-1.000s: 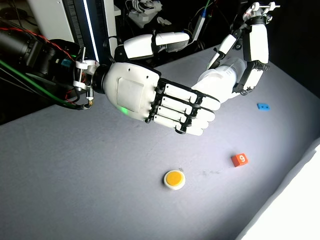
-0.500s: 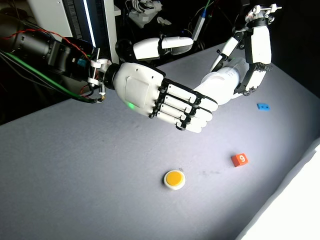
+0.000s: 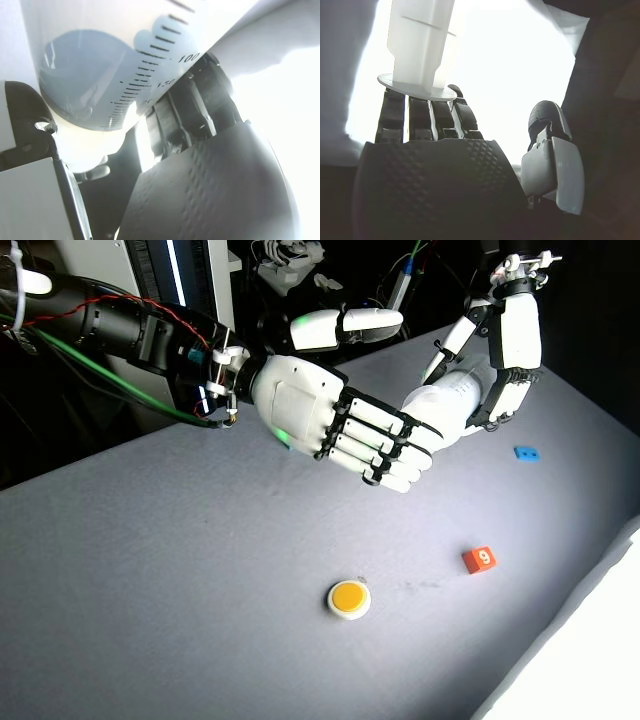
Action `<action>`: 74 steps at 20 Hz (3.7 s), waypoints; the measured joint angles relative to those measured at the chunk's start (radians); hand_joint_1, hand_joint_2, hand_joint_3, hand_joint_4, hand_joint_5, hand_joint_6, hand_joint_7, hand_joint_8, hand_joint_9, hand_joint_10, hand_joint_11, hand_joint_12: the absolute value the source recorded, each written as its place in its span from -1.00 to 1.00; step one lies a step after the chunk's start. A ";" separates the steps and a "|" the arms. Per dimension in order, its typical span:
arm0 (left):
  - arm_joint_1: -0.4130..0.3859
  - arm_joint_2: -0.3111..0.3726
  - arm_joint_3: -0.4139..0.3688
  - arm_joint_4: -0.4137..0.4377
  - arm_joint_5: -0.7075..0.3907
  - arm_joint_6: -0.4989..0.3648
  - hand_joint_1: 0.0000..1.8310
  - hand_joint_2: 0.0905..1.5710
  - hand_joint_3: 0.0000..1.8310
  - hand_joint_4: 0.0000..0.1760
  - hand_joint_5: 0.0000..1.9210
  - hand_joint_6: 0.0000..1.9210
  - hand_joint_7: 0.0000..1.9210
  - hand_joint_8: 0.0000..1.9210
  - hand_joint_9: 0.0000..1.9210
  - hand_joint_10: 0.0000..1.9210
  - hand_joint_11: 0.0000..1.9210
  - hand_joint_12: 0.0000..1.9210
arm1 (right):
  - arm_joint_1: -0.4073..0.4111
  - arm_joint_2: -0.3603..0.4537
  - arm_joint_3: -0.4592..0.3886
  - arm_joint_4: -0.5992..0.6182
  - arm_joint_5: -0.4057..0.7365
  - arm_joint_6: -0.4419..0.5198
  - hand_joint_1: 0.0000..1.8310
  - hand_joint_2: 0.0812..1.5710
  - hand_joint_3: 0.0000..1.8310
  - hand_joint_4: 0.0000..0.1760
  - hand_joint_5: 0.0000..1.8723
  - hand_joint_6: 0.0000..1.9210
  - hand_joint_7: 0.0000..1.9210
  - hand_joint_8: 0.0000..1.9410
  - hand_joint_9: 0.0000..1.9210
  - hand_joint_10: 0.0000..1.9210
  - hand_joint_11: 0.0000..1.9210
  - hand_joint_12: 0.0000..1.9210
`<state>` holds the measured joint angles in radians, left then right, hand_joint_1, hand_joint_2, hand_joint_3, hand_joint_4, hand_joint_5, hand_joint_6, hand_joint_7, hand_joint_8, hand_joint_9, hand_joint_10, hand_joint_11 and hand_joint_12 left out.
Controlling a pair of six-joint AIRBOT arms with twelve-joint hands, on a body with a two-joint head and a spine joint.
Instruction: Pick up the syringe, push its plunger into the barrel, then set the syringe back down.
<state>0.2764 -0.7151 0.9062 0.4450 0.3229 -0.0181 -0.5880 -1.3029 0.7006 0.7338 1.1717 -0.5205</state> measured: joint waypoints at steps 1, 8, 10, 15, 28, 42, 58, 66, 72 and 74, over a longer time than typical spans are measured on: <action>0.000 0.000 -0.002 0.002 0.002 0.002 0.50 0.33 -1.00 -1.00 0.00 0.09 0.25 -0.40 -0.03 0.18 -0.30 0.42 | 0.000 -0.013 -0.001 0.002 0.010 -0.009 -1.00 0.55 -0.94 -1.00 -1.00 -1.00 -1.00 -1.00 -1.00 -1.00 -1.00 -1.00; 0.003 0.000 -0.005 0.006 0.009 0.010 0.50 0.34 -1.00 -1.00 -0.03 0.10 0.26 -0.43 -0.03 0.20 -0.32 0.40 | 0.018 -0.108 0.000 0.039 0.026 -0.015 -1.00 0.45 -1.00 -1.00 -1.00 -1.00 -1.00 -1.00 -1.00 -1.00 -1.00 -1.00; 0.003 0.000 -0.006 0.003 0.017 0.011 0.40 0.32 -1.00 -1.00 0.02 0.00 0.24 -0.27 0.01 -0.04 -0.33 0.38 | 0.024 -0.136 0.000 0.053 0.025 -0.014 -1.00 0.43 -1.00 -1.00 -1.00 -1.00 -1.00 -1.00 -1.00 -1.00 -1.00 -1.00; 0.005 0.000 -0.008 0.003 0.028 0.014 0.51 0.33 -1.00 -1.00 0.00 0.03 0.26 -0.34 -0.03 0.17 -0.33 0.41 | 0.038 -0.195 0.000 0.067 0.009 -0.013 -1.00 0.43 -1.00 -1.00 -1.00 -1.00 -1.00 -1.00 -1.00 -1.00 -1.00 -1.00; 0.007 -0.005 -0.007 0.015 -0.039 -0.039 0.38 0.30 -1.00 -1.00 0.04 -0.06 0.28 -0.28 0.11 -0.27 -0.30 0.35 | 0.080 0.005 -0.040 -0.023 -0.124 0.050 -1.00 0.42 -1.00 -1.00 -1.00 -1.00 -1.00 -1.00 -1.00 -1.00 -1.00 -1.00; 0.106 -0.051 -0.012 0.091 -0.097 -0.057 0.48 0.32 -1.00 -1.00 0.01 0.06 0.28 -0.45 0.03 0.06 -0.27 0.35 | -0.063 0.492 -0.055 -0.569 -0.254 0.168 -1.00 0.40 -1.00 -1.00 -1.00 -1.00 -1.00 -1.00 -1.00 -1.00 -1.00 -1.00; 0.265 -0.253 0.177 0.196 -0.117 -0.058 0.51 0.32 -1.00 -1.00 0.02 -0.03 0.28 -0.46 -0.01 0.22 -0.35 0.40 | -0.187 0.540 -0.055 -0.703 -0.303 0.122 -1.00 0.40 -1.00 -1.00 -1.00 -1.00 -1.00 -1.00 -1.00 -1.00 -1.00 -1.00; 0.286 -0.261 0.191 0.214 -0.129 -0.059 0.11 0.32 -1.00 -1.00 -0.50 -0.79 -0.34 -0.86 -0.34 -0.86 -0.79 0.11 | -0.198 0.540 -0.055 -0.746 -0.238 0.121 -1.00 0.40 -1.00 -1.00 -1.00 -1.00 -1.00 -1.00 -1.00 -1.00 -1.00 -1.00; 0.287 -0.258 0.177 0.214 -0.138 -0.059 -0.17 -0.01 -1.00 -1.00 -0.97 -1.00 -0.96 -1.00 -0.95 -1.00 -1.00 -0.49 | -0.198 0.540 -0.055 -0.745 -0.233 0.121 -1.00 0.41 -1.00 -1.00 -1.00 -1.00 -1.00 -1.00 -1.00 -1.00 -1.00 -1.00; 0.287 -0.256 0.177 0.216 -0.138 -0.059 -0.33 -0.06 -1.00 -1.00 -1.00 -1.00 -1.00 -1.00 -1.00 -1.00 -1.00 -0.72 | -0.198 0.540 -0.055 -0.745 -0.233 0.120 -1.00 0.40 -1.00 -1.00 -1.00 -1.00 -1.00 -1.00 -1.00 -1.00 -1.00 -1.00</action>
<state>0.5632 -0.9714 1.0832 0.6605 0.1852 -0.0772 -0.7856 -0.7628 0.6456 -0.0113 0.9390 -0.4004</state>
